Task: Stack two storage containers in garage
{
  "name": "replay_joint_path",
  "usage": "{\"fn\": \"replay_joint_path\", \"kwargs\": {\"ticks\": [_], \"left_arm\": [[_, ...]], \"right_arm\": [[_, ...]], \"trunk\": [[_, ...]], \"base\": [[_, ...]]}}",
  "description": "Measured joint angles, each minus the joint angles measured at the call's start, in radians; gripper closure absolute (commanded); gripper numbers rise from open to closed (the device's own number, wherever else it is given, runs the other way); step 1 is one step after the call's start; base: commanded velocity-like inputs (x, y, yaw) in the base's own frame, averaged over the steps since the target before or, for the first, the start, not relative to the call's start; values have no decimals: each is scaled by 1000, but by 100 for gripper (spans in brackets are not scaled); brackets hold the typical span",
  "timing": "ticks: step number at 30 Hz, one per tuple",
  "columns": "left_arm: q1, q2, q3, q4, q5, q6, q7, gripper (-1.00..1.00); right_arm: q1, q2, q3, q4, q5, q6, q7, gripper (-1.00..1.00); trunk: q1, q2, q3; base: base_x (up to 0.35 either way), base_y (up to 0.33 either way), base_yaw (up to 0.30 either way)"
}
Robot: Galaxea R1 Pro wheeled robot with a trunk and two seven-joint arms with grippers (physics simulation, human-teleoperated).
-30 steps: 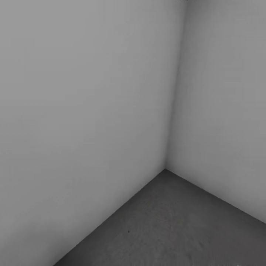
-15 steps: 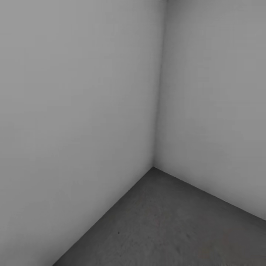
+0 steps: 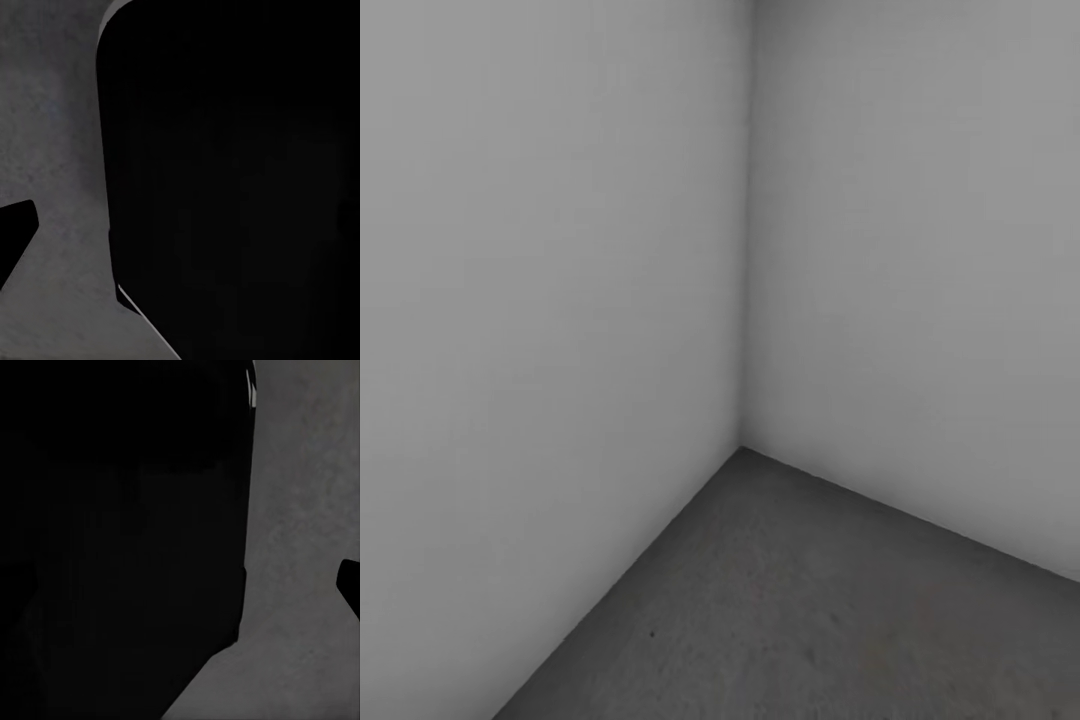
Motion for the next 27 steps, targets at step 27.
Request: {"fn": "replay_joint_path", "kwargs": {"ticks": [27], "left_arm": [[0,-7,-6,-1,-3,0,0,-100]], "right_arm": [[0,7,16,-7,10,-1,1,-100]], "trunk": [[0,0,-28]], "base": [[0,0,-221]]}}
